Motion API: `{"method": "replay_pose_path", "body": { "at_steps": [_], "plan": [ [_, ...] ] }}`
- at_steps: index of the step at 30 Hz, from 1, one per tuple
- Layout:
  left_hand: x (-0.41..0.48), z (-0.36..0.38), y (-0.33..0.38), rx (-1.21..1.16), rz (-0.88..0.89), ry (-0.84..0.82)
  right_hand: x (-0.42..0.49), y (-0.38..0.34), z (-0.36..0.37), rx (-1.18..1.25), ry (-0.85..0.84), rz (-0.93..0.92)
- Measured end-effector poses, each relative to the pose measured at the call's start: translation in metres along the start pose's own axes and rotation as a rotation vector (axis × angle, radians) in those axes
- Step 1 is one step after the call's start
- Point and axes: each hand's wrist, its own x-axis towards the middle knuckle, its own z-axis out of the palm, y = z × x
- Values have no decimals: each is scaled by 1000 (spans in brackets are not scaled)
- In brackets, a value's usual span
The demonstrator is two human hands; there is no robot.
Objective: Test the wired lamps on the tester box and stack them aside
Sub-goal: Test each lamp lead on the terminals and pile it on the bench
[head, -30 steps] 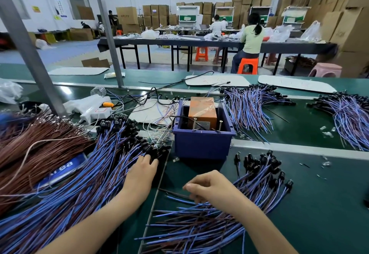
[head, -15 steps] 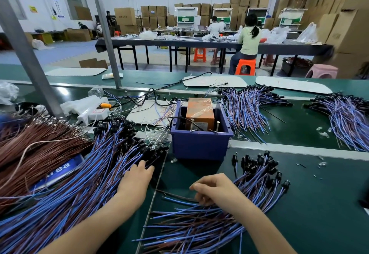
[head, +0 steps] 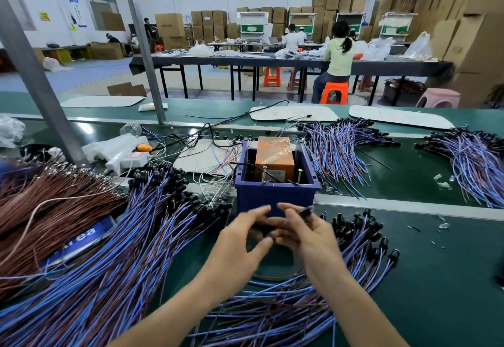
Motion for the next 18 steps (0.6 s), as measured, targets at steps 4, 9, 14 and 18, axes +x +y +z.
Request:
{"method": "replay_pose_path", "body": {
  "at_steps": [4, 9, 14, 18],
  "plan": [
    [-15, -13, -20, -8, -183, -202, 11, -25, -50, -34, 237, 1],
    [-23, -31, -32, -179, -322, -445, 10, -51, -93, -85, 369, -24],
    [-21, -3, -19, 17, -239, -325, 5, -53, -81, -34, 294, 20],
    [-13, 17, 0, -134, -229, -313, 2, -47, -52, -4, 161, 43]
  ]
}}
